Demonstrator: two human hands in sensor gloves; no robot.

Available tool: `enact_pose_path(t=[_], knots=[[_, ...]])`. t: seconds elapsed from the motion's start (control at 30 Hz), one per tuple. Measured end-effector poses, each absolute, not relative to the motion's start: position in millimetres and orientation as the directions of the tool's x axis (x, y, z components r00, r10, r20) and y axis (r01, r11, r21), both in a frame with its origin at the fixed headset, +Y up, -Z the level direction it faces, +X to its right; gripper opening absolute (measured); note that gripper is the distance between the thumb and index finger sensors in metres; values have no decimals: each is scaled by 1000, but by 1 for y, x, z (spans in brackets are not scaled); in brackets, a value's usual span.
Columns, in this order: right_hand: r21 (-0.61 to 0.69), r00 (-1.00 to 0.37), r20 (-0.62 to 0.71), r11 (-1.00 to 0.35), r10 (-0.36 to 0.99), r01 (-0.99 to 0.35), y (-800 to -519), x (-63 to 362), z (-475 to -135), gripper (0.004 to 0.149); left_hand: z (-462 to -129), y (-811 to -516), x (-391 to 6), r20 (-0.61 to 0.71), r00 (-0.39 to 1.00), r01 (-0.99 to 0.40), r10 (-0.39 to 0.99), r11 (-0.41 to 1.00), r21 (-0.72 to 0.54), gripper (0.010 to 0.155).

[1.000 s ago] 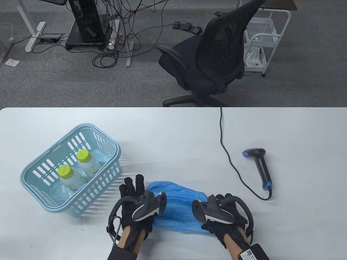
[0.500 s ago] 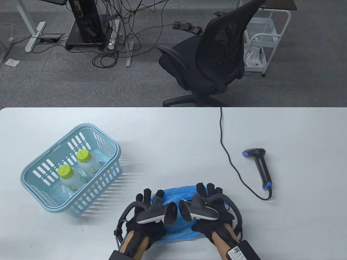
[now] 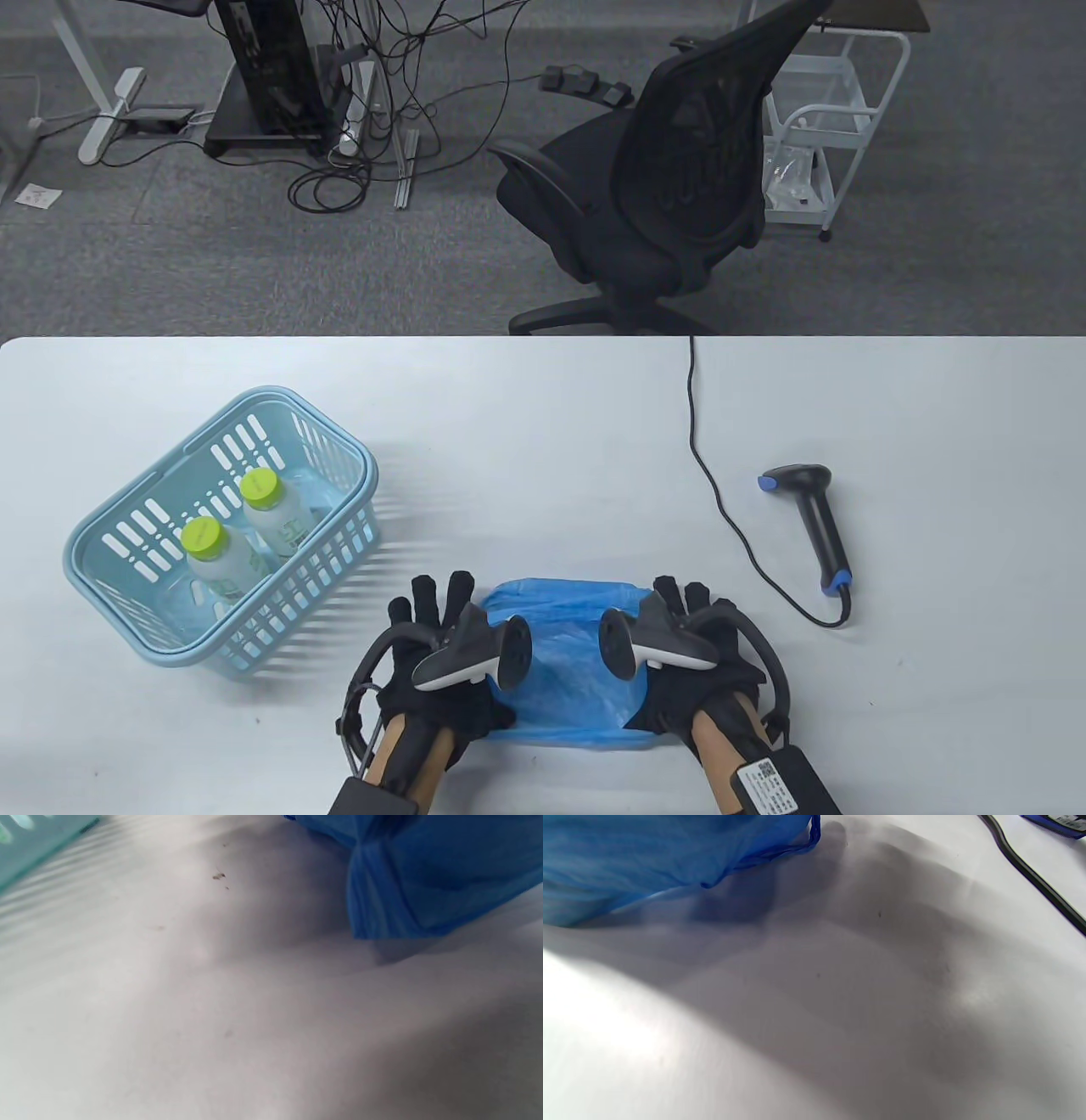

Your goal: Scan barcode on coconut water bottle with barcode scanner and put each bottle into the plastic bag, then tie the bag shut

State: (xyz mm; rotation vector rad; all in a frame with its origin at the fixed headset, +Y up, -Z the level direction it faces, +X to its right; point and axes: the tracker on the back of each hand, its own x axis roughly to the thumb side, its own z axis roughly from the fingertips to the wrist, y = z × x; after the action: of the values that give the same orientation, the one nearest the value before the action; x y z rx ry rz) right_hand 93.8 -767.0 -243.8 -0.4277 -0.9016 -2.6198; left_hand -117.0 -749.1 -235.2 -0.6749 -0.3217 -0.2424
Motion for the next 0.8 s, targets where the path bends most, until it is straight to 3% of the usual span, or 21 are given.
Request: enact_pose_path(t=[0.1,0.23,0.33,0.4,0.5,0.6,0.73,0.8], knots=[[543,-887,415,-727,-202,420,-769,92,-236,131,-238,-750,-118,371,924,295,-90,785,-545,92],[533,-871,446,-721,-204,442,-771,87,-228,132,-243,-746,-117,314,949,99,37,909,-404,77],[525,-865,456,-723,-206,449,-771,84,-226,132,-245,-754,-112,319,947,140,-27,931,-337,67],[534,-876,440,-726,-200,434,-771,88,-227,132,-247,-758,-115,360,921,303,-150,857,-416,75],[550,-913,371,-753,-168,362,-767,103,-232,126,-247,-760,-131,304,953,189,12,760,-622,99],[450,-932,346,-853,-108,266,-744,105,-231,101,-242,-760,-131,338,941,245,-16,724,-645,114],[193,-917,395,-971,-53,140,-706,96,-221,60,-239,-758,-119,383,923,288,-34,723,-628,113],[197,-907,420,-973,-25,118,-698,89,-218,50,-238,-757,-114,403,914,311,-50,726,-614,112]])
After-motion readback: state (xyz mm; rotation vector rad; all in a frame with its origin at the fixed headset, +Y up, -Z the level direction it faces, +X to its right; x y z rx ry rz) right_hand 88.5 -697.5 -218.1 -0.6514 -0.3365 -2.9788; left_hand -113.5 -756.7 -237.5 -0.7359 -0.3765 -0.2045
